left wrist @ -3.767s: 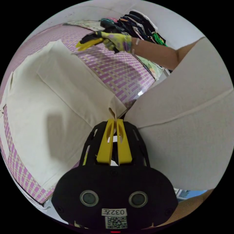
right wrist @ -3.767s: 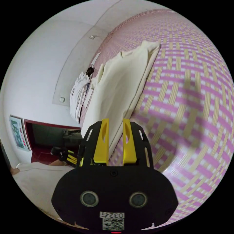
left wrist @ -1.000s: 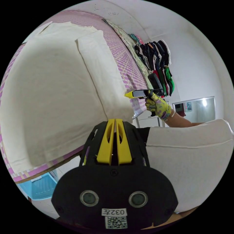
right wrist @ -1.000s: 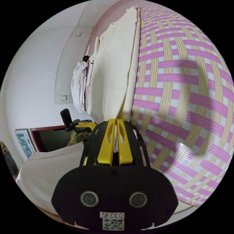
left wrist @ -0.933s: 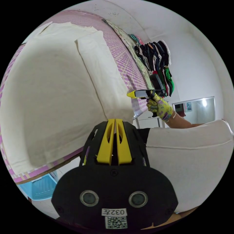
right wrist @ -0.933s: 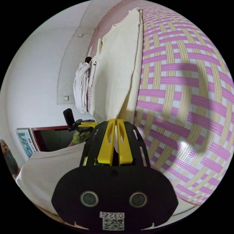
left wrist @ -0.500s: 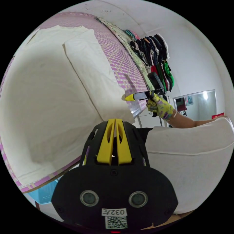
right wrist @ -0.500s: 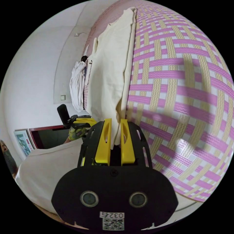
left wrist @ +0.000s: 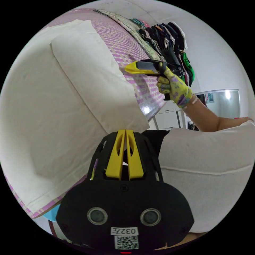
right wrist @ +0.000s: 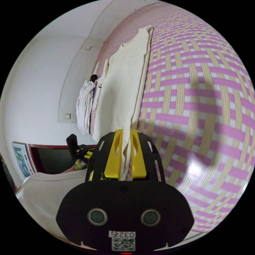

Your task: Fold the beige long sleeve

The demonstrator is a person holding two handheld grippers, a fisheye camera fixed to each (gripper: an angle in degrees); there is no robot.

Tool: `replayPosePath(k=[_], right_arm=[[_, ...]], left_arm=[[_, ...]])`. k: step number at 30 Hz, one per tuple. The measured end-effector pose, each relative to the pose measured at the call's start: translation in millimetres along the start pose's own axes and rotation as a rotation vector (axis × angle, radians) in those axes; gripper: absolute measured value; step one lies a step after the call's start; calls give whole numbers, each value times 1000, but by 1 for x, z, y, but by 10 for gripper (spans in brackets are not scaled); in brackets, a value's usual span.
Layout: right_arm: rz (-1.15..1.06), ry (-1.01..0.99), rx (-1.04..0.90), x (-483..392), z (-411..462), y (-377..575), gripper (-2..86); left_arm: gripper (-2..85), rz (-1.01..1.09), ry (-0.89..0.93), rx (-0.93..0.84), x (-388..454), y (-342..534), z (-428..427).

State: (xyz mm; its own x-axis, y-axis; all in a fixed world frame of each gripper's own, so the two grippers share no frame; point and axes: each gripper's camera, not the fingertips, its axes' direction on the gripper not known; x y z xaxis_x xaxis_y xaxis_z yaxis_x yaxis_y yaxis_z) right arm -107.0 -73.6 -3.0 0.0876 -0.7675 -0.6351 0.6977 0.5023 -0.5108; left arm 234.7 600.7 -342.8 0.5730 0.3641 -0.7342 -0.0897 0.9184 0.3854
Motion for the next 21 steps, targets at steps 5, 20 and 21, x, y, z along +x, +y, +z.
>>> replayPosePath(k=[5, 20, 21], right_arm=[[-40, 38, -29, -3, 11, -31, 42], [-83, 92, -25, -3, -7, -32, 38], [-103, 68, 21, -7, -15, -30, 43]], left_arm=[[-9, -7, 0, -4, -1, 2, 1], [-9, -83, 70, 30, -9, 12, 6], [-9, -99, 80, 37, -9, 14, 8]])
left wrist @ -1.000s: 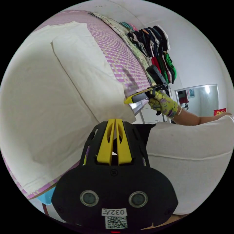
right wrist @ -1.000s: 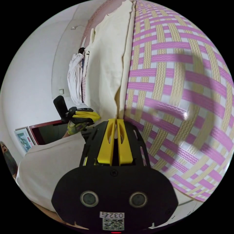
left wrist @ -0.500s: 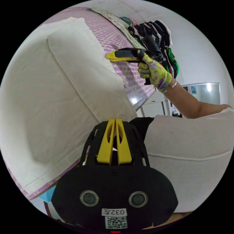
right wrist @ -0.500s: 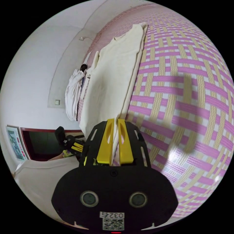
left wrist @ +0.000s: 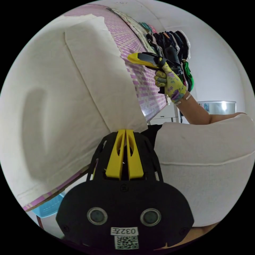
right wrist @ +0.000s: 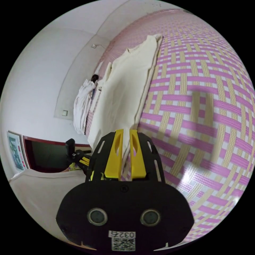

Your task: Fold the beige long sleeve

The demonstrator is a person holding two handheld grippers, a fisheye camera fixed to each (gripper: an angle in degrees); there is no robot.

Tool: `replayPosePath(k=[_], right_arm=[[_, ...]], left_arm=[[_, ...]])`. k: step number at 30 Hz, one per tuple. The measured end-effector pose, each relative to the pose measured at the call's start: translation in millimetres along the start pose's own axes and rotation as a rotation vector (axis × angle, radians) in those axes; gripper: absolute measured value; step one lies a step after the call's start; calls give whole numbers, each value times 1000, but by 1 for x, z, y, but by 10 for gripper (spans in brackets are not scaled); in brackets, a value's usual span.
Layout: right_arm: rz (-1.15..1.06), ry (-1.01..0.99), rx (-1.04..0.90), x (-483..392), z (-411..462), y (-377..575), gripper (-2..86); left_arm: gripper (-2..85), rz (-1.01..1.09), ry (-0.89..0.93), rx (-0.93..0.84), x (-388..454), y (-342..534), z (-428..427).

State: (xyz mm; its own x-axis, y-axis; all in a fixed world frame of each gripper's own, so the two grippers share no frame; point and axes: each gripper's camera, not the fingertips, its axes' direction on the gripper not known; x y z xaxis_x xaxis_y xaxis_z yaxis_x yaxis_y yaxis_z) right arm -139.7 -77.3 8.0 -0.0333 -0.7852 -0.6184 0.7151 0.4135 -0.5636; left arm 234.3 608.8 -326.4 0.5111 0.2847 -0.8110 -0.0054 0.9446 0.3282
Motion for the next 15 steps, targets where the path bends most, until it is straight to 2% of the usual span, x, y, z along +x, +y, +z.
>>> replayPosePath(k=[4, 7, 10, 15], right_arm=[[-78, -79, 41, -3, -1, -13, 36], [-64, -7, -74, 6, 23, -27, 10], [-16, -59, -64, 14, 20, -26, -6], [22, -138, 79, 5, -11, 1, -8]], left_arm=[[-8, -35, 32, 13, -2, 2, 4], [-5, -2, -13, 60, 10, 7, -1], [17, -76, -41, 217, -4, 24, -42], [45, -435, -135, 644, -102, 97, -178]])
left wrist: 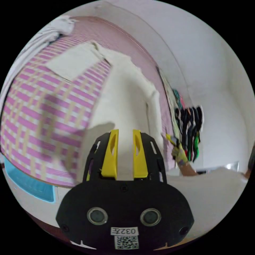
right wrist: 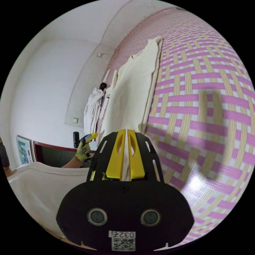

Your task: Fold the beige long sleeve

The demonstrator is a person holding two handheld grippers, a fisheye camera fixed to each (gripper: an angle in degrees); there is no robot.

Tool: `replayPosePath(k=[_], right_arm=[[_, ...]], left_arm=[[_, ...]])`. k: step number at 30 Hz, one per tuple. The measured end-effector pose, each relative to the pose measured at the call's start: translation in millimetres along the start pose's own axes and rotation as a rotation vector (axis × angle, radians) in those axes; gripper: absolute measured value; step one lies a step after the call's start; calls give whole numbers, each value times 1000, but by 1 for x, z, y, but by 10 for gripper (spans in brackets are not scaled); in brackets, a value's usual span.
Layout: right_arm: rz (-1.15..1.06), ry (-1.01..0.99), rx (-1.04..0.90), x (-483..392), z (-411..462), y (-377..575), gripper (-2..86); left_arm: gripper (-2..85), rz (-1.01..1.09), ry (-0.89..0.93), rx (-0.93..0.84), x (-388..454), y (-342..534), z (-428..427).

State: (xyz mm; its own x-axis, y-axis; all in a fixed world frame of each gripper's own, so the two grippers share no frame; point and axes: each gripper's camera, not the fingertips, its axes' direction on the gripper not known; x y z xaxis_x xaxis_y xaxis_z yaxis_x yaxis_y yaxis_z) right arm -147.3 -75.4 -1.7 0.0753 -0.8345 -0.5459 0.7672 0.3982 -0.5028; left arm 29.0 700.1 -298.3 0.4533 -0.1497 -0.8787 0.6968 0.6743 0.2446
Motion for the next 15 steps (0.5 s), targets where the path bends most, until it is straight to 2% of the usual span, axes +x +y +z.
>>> replayPosePath(k=[3, 9, 13, 15], right_arm=[[45, 22, 48, -7, -7, 16, -8], [131, 94, 179, -56, -4, 54, -8], [182, 117, 223, -87, 18, 66, -8], [194, 105, 236, -107, 34, 66, -8]], left_arm=[[58, -66, -148, 125, -52, -41, -56], [82, 39, -340, 22, -95, -121, -67], [79, 124, -330, -14, -96, -135, -52], [33, 200, -284, -71, -85, -131, -35]])
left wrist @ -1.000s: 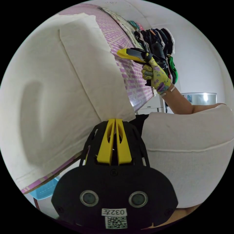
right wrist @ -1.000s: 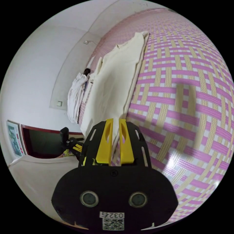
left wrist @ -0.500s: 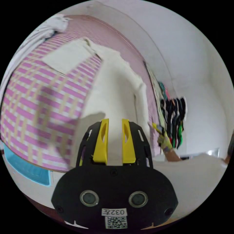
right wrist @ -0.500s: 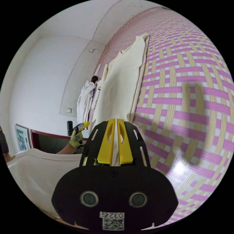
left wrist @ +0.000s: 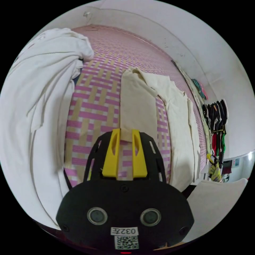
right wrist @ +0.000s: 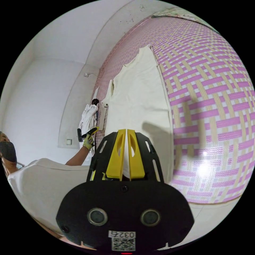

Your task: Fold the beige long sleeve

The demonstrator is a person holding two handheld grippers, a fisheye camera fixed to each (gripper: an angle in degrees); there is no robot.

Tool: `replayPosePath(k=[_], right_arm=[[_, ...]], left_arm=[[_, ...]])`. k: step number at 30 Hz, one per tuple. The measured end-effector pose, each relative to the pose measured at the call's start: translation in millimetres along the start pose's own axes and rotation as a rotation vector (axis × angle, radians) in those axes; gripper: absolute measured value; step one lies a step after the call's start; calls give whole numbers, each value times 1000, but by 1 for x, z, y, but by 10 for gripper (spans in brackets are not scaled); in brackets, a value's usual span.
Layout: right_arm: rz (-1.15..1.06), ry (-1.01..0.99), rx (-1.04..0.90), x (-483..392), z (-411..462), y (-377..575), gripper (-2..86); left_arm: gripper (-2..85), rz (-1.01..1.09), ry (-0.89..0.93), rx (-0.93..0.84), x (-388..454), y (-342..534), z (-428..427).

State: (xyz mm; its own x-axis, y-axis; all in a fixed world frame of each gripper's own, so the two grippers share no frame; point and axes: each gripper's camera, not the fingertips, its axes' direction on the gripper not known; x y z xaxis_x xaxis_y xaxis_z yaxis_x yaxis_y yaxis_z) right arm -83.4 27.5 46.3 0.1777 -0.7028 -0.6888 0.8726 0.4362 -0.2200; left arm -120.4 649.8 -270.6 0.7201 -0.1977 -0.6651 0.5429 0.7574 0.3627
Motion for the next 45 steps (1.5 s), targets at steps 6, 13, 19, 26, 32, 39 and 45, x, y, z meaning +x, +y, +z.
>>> replayPosePath(k=[6, 13, 19, 26, 32, 39, 45], right_arm=[[-31, 32, -10, -50, 24, -5, -9], [-72, 61, -27, -87, 43, -25, -10], [-107, 46, -62, -117, 70, -44, -10], [-142, 31, -174, -148, 108, -71, -10], [-246, -7, -323, -198, 168, -106, 2], [-480, -18, -547, -310, 286, -140, 40], [-793, 305, -555, -409, 367, -167, 91]], left_arm=[[-15, 254, -208, -80, 53, -16, -10], [-13, 558, -1030, 392, 149, 9, -135], [-7, 654, -1192, 333, 169, 84, -82], [-7, 578, -822, -23, 157, 168, -4], [-7, 486, -595, -37, 170, 196, -4], [-6, 375, -513, -92, 160, 220, 10], [-7, 387, -549, -40, 167, 221, -5]])
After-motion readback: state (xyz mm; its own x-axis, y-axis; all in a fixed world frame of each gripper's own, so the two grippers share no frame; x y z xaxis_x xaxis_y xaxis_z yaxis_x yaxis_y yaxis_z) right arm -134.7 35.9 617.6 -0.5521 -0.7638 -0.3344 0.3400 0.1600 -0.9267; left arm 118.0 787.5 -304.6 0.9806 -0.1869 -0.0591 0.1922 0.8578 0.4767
